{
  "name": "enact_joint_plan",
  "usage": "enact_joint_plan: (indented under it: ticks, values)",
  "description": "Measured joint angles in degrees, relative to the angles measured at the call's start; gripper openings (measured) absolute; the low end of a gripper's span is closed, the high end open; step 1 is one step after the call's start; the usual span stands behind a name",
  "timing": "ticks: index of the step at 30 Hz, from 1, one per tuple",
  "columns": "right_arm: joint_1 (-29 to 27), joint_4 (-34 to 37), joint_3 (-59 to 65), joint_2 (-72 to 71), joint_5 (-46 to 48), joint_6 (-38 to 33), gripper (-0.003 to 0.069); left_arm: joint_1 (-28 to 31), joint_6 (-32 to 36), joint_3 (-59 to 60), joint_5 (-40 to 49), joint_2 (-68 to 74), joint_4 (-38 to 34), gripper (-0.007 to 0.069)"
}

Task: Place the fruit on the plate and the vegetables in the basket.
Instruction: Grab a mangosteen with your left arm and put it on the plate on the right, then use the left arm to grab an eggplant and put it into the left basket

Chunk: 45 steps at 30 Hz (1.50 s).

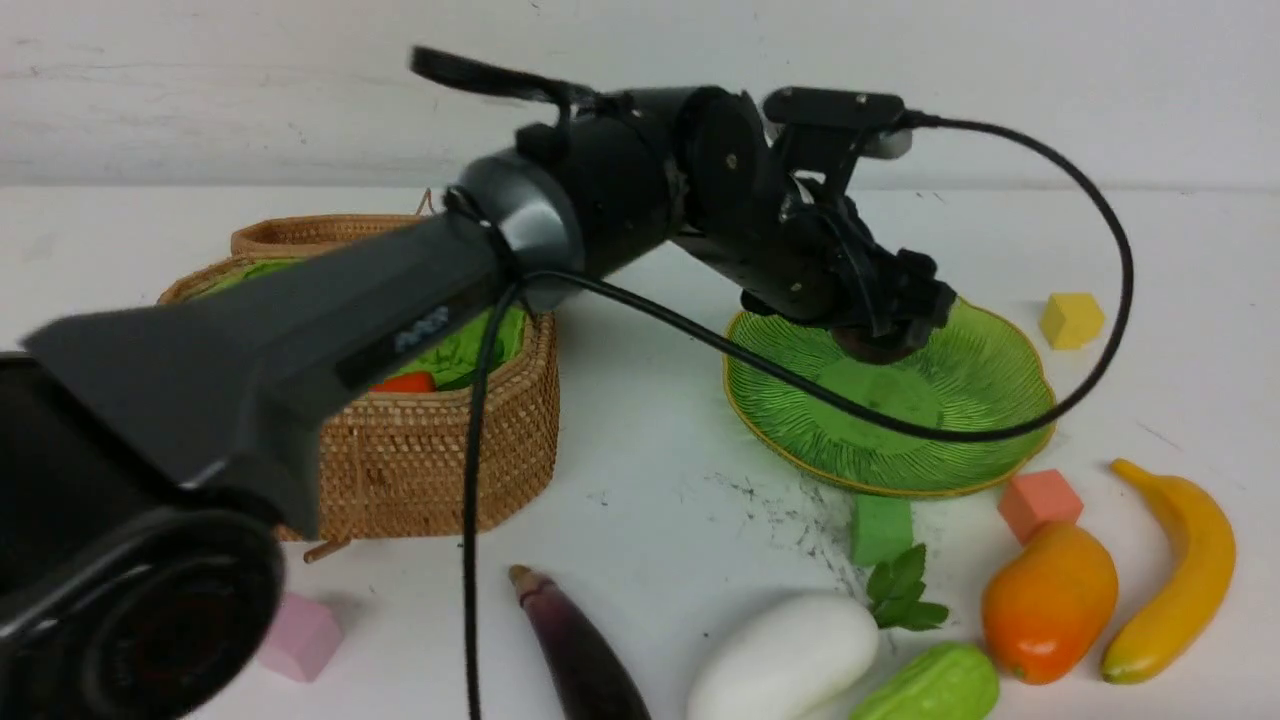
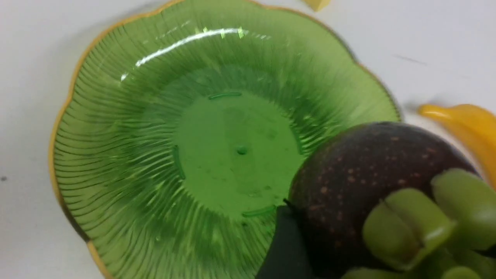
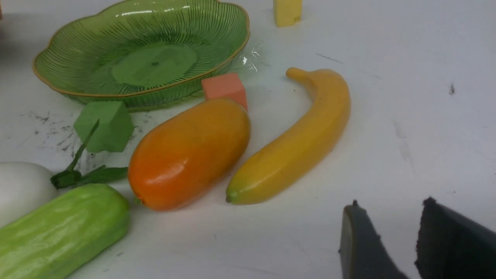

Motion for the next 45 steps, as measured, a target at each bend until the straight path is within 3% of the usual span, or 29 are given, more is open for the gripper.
enact_joint_plan:
  ticks: [8, 13, 15, 21, 26, 28, 36, 42, 45]
  values:
    - [0.0, 0.0, 0.0, 0.0, 0.0, 0.0, 0.0242, 0.0, -8.47, -4.86, 0.44, 7.77, 7.22, 0.0544]
    - [0.0, 0.0, 0.0, 0.0, 0.0, 0.0, 0.0242, 0.0, -11.25, -5.29, 3.85, 7.36, 7.65, 0.0657]
    - [0.0, 0.0, 0.0, 0.0, 0.0, 0.0, 0.0242, 0.0, -11.38, -5.29, 6.27, 6.65, 7.7, 0.0669]
    - [0.0, 0.0, 0.0, 0.0, 0.0, 0.0, 0.0242, 0.0, -11.57, -5.31, 17.63, 0.81, 10.28, 0.0648]
    - [0.0, -0.07, 0.0, 0.0, 0.0, 0.0, 0.0242, 0.0, -11.62, -5.48, 32.47, -8.39, 14.72, 0.0602]
    - [0.0, -0.06, 0.0, 0.0, 0.0, 0.0, 0.0242, 0.0, -11.92, -4.86, 33.76, -10.71, 15.63, 0.0586]
    - [0.0, -0.02, 0.0, 0.0, 0.0, 0.0, 0.0242, 0.0, -15.64, 7.66, 34.73, -21.21, 16.96, 0.0561]
    - [0.0, -0.02, 0.0, 0.0, 0.0, 0.0, 0.0242, 0.0, -25.43, 25.0, 34.27, -29.84, 15.95, 0.0561]
    - [0.0, -0.02, 0.0, 0.0, 0.0, 0.0, 0.0242, 0.0, -35.54, 36.47, 28.7, -35.1, 15.32, 0.0561]
